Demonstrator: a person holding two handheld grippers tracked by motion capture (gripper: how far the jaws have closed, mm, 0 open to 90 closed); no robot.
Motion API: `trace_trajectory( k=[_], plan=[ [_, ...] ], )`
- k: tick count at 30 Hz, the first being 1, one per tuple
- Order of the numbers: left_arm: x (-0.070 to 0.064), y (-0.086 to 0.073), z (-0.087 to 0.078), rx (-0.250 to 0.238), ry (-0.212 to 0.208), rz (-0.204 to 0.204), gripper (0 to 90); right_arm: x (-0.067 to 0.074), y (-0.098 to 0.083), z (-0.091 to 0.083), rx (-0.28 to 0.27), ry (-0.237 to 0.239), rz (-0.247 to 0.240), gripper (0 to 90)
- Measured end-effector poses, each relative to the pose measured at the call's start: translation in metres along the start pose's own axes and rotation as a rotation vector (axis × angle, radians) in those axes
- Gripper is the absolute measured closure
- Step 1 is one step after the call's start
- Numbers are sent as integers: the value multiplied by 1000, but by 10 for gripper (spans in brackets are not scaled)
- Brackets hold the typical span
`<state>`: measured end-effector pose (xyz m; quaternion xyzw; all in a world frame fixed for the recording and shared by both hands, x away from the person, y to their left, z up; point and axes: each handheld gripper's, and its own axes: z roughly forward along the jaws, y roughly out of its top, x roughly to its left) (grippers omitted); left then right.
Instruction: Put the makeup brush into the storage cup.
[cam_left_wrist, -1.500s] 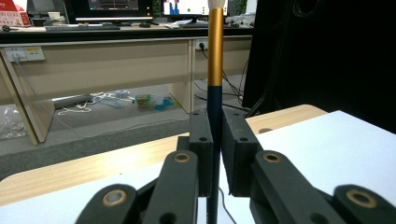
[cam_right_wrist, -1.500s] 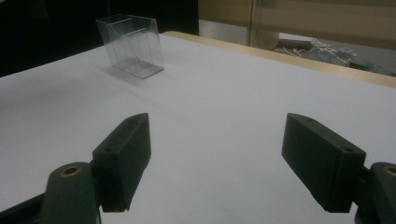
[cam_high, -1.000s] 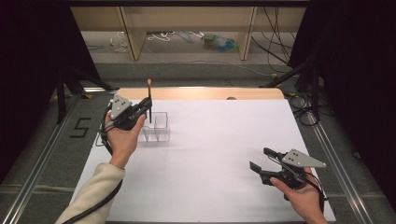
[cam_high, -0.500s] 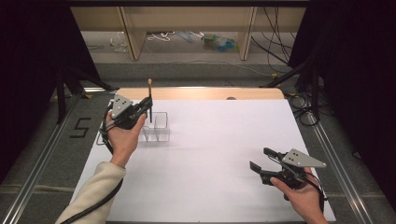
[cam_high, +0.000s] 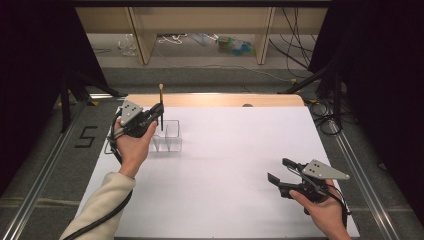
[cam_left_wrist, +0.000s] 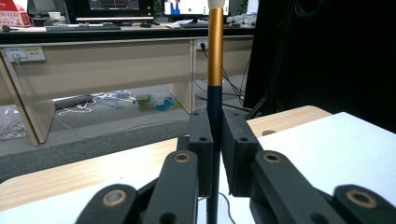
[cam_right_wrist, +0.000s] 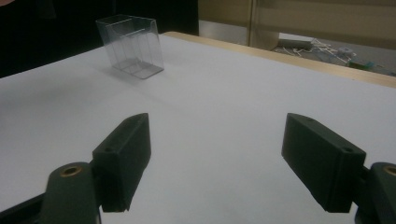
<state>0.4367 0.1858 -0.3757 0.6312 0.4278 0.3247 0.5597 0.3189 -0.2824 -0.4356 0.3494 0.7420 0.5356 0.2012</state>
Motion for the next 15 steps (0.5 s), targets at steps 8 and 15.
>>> trace_trajectory(
  k=[8, 15],
  plan=[
    [1, 0, 2, 0, 3, -1, 828, 0, 0, 1, -15, 4, 5, 249],
    [4, -1, 4, 0, 4, 3, 828, 0, 0, 0, 2, -1, -2, 249]
  ],
)
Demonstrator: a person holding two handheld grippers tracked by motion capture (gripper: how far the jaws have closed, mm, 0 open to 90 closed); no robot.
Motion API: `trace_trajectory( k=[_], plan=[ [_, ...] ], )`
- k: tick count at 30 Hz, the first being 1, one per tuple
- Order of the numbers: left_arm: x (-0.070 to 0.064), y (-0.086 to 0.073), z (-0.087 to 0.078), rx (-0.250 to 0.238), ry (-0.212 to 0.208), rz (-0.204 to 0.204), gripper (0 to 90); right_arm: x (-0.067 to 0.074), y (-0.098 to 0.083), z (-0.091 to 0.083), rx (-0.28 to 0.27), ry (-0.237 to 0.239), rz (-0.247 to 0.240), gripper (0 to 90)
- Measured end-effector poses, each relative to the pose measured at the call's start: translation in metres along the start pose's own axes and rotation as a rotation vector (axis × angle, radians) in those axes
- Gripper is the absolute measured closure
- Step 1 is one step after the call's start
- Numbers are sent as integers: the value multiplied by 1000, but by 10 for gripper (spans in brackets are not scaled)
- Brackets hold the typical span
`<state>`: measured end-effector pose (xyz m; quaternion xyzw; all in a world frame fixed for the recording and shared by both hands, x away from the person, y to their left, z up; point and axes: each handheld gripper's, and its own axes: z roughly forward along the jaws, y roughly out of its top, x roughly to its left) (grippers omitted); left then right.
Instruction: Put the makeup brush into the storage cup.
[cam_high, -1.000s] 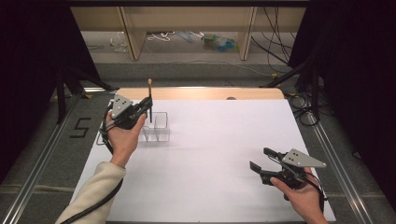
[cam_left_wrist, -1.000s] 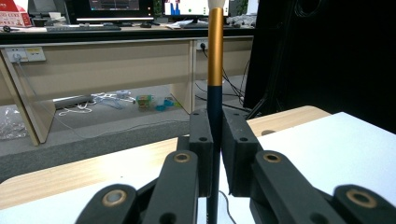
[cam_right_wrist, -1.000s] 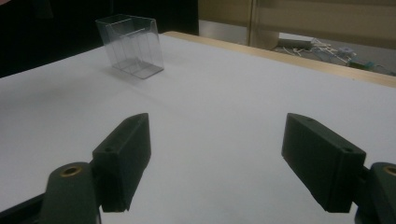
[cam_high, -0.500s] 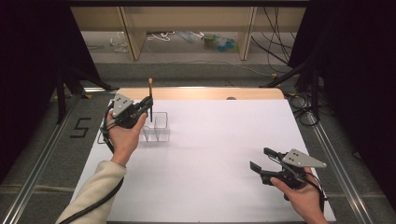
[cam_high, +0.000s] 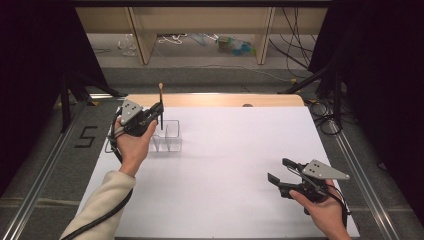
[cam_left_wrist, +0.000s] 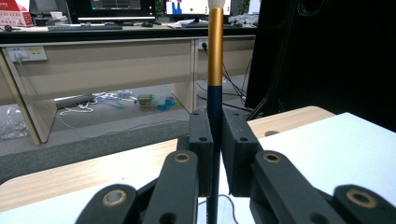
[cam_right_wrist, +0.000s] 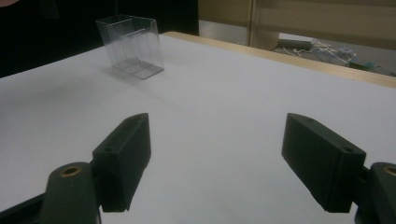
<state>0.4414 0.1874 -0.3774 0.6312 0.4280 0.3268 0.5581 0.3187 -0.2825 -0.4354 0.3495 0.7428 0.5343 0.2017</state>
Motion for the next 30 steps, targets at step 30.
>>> trace_trajectory(
  k=[30],
  plan=[
    [3, -3, 5, 4, 7, -6, 828, 0, 0, 0, 0, 2, 0, 249]
  ],
)
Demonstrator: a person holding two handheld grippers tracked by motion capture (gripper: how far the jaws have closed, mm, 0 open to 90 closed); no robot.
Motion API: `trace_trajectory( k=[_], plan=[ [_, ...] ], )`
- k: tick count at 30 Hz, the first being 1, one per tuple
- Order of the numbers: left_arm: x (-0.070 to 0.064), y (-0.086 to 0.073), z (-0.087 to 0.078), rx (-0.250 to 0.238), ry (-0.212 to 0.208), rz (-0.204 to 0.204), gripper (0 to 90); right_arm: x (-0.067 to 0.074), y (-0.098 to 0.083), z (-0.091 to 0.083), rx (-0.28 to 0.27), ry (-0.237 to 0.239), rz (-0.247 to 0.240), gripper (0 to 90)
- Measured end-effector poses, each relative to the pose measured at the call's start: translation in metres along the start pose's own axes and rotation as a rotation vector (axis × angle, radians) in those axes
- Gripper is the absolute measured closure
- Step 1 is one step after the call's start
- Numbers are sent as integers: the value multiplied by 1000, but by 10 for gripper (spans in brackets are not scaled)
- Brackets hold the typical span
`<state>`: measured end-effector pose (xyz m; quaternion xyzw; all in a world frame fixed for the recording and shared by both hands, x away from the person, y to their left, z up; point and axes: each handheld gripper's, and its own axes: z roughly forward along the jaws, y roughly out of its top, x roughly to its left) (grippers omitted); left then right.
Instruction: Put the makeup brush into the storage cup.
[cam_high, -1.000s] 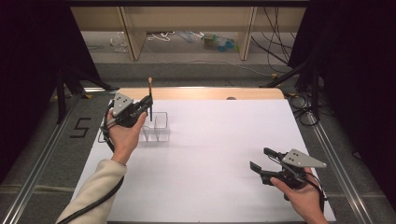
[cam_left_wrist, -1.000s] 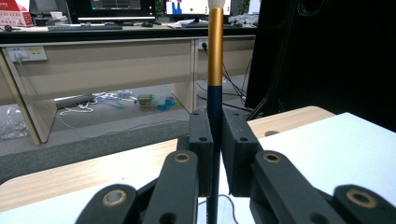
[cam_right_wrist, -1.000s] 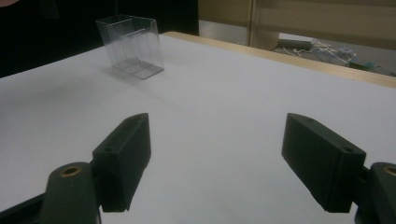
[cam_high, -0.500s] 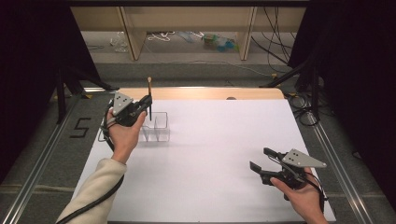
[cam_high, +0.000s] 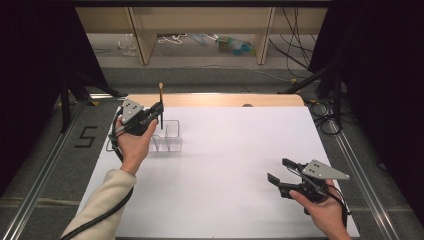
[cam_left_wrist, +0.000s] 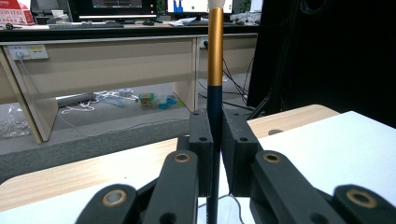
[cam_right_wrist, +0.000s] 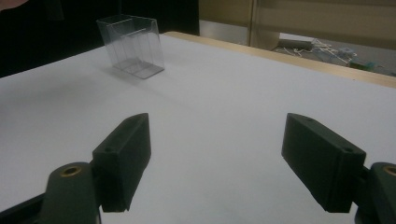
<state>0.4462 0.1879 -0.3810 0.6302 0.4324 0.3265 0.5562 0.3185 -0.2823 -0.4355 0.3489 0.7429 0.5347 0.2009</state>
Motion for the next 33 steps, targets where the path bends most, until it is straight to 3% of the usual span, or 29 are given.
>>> trace_trajectory(
  k=[33],
  plan=[
    [4, -5, 1, 7, 4, 7, 828, 1, 0, 1, 0, 7, 4, 250]
  ],
)
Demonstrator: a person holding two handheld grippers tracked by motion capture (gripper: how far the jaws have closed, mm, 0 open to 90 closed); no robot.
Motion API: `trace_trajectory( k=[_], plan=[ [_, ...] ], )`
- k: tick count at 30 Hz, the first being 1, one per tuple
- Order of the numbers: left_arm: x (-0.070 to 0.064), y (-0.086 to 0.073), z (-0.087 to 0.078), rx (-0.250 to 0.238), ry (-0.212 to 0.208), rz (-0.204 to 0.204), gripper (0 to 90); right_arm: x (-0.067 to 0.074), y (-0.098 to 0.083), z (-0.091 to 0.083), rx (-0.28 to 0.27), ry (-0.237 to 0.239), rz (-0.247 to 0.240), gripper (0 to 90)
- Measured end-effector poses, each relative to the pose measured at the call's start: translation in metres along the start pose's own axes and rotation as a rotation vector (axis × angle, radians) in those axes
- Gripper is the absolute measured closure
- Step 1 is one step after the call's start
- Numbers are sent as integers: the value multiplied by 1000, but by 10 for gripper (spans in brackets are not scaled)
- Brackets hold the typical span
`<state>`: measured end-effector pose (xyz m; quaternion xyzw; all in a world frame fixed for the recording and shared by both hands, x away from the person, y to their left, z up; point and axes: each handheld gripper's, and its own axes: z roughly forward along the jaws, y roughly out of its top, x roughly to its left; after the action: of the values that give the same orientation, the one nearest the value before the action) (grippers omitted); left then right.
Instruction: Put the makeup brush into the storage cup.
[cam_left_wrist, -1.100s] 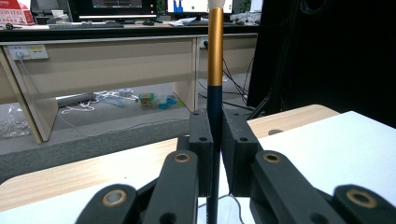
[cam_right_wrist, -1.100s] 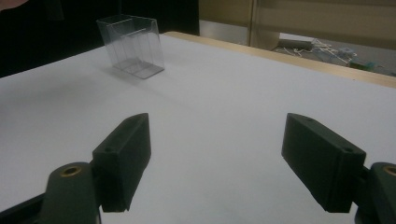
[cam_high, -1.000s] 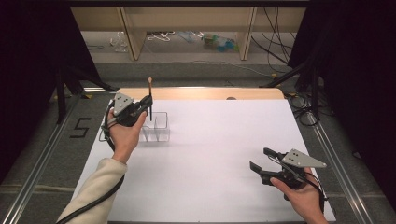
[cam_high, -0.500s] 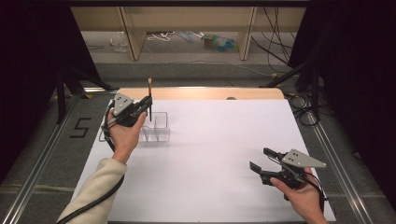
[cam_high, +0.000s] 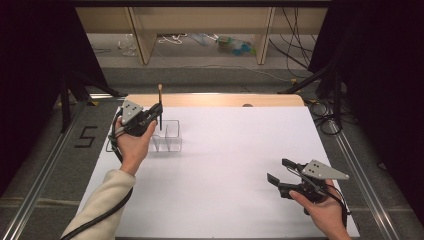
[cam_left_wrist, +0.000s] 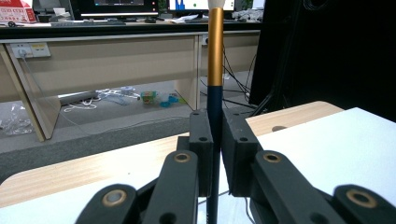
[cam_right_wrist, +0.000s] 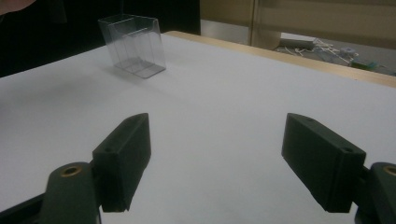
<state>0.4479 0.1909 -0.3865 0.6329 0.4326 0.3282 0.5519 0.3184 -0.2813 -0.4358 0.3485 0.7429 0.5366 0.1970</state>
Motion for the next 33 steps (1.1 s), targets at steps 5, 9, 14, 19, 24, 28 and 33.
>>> trace_trajectory(
  k=[5, 9, 14, 19, 24, 28, 33],
  plan=[
    [1, -1, 0, 3, 1, -1, 828, 0, 0, 0, 0, 1, 1, 250],
    [2, -3, 1, 1, 0, -2, 828, 0, 0, 0, 0, 1, 1, 250],
    [3, -4, 1, 6, 0, 4, 828, 0, 0, 0, 0, 1, 1, 250],
    [4, -6, 2, 9, 2, 0, 828, 0, 0, 0, 2, 3, -4, 250],
    [5, -8, 3, 12, 3, 2, 828, 0, 0, 0, 0, 1, -1, 250],
    [5, -9, 3, 13, -1, 6, 828, 0, 0, 0, -1, 2, -1, 251],
    [6, -10, 4, 14, -3, 5, 828, 0, 0, 0, 1, 3, -5, 250]
  ],
)
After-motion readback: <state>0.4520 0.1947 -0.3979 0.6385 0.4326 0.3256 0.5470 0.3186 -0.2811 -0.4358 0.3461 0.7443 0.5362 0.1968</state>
